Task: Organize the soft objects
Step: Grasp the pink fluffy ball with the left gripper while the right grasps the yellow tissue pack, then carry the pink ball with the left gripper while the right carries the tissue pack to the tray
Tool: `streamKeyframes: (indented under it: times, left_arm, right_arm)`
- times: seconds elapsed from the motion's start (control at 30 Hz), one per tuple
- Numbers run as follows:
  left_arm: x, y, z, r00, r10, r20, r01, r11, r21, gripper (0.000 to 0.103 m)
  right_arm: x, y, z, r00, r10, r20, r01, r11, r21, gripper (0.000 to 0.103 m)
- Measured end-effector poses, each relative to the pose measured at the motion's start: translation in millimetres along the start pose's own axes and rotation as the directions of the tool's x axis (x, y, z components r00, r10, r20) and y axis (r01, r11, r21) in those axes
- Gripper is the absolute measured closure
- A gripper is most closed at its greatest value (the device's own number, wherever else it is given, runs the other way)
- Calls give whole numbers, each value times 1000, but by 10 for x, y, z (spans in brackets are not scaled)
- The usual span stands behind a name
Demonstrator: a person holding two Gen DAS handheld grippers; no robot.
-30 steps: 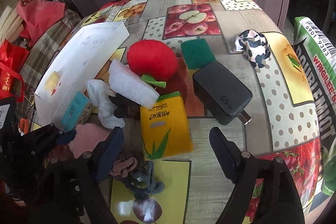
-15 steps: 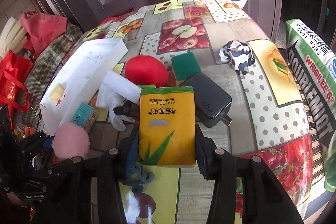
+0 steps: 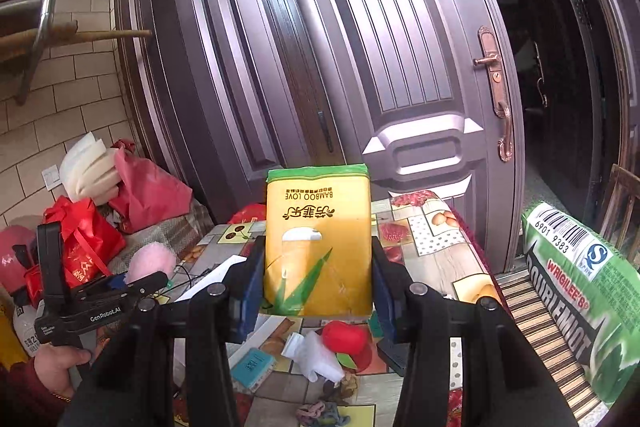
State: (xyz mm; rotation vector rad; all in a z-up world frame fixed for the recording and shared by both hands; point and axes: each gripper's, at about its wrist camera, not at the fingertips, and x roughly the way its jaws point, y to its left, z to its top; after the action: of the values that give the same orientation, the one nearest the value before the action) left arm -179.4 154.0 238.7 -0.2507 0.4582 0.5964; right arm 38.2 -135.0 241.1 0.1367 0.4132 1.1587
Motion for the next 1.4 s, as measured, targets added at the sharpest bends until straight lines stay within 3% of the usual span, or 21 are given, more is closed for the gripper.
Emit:
streamKeyframes:
  times: [0.63,0.87,1.17,1.4]
  left_arm:
    - [-417,483,-73,995,88,41,-86,995,-47,42]
    - [-364,673,-37,994,100,39,-99,994,-42,42]
    - [-390,812,337,990,106,92,-105,994,-14,42]
    - [-252,972,281,993,94,72,-92,995,-36,42]
  right_arm:
    - [32,553,-10,993,115,10,-115,992,-44,56]
    - [162,785,39,988,151,22,-149,987,-58,56]
    - [264,1090,235,981,185,65,-180,980,-86,56]
    - [451,1310,183,978,204,45,-198,974,-112,56]
